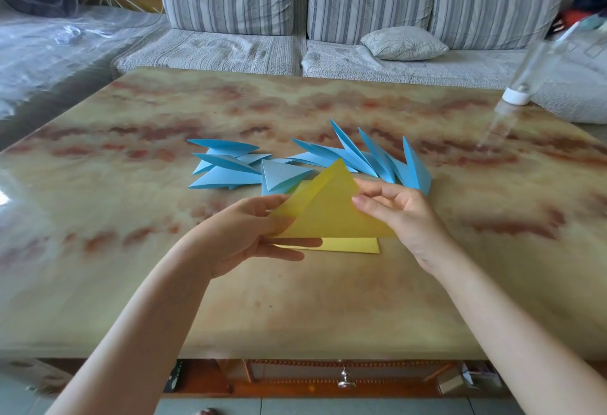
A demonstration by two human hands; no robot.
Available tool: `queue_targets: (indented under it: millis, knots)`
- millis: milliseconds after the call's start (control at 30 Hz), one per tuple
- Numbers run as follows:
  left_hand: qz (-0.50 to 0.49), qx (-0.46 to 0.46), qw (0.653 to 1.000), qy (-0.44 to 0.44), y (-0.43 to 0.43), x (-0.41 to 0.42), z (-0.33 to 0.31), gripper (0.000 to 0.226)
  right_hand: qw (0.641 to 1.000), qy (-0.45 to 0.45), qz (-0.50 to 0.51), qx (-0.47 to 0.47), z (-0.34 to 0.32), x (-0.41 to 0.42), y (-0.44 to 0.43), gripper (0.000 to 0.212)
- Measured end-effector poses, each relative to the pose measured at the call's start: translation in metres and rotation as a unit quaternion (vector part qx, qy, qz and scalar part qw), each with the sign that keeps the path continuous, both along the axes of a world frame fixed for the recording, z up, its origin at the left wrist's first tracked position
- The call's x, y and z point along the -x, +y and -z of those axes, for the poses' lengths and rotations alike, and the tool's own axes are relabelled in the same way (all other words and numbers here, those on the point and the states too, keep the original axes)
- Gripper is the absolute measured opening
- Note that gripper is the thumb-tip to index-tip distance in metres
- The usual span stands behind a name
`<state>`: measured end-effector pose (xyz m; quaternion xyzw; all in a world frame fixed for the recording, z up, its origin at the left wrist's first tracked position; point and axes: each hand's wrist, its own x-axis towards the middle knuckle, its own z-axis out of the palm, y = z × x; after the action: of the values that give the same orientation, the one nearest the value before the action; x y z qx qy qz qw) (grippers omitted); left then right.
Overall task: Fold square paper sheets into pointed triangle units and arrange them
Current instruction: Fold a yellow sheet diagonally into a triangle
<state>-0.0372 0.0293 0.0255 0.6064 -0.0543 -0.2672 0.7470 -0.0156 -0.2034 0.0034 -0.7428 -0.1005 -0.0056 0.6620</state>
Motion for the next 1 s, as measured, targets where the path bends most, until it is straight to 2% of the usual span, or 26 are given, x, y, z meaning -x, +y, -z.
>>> queue_targets:
  millis: [200,367,467,567,633,767,800,900,1000]
  knots:
    - [-0.001,0.005,1.0,0.018,-0.002,0.002,-0.001,0.029,0.999,-0.023,0.034,0.005,0.0,0.001,0.004,0.008]
    - [0.044,-0.12,0.992,-0.021,0.002,0.003,0.002,0.035,0.995,-0.081,0.043,0.041,-0.004,0.003,0.007,0.011]
    - [0.067,-0.137,0.988,-0.023,0.002,0.005,-0.001,0.033,0.991,-0.108,0.047,0.066,-0.005,0.004,0.008,0.012]
    - [0.008,-0.127,0.992,-0.024,-0.002,0.003,-0.001,0.033,0.99,-0.11,0.057,0.066,-0.006,0.006,0.009,0.013]
    - [-0.057,-0.124,0.99,-0.031,-0.005,-0.002,0.001,0.045,0.991,-0.107,0.049,0.065,-0.007,0.007,0.009,0.014]
    - [-0.099,-0.145,0.979,-0.103,-0.014,-0.001,0.0,0.054,0.992,-0.094,0.037,0.078,-0.008,0.011,0.013,0.022]
    - [-0.115,-0.163,0.972,-0.122,-0.017,-0.001,0.001,0.052,0.991,-0.092,0.037,0.085,-0.008,0.011,0.014,0.02]
    - [-0.171,-0.173,0.958,-0.153,-0.024,0.0,0.005,0.025,0.99,-0.089,0.041,0.099,-0.007,0.012,0.016,0.011]
    - [-0.169,-0.161,0.955,-0.181,-0.027,0.002,0.006,0.013,0.989,-0.089,0.052,0.103,-0.007,0.011,0.017,0.009]
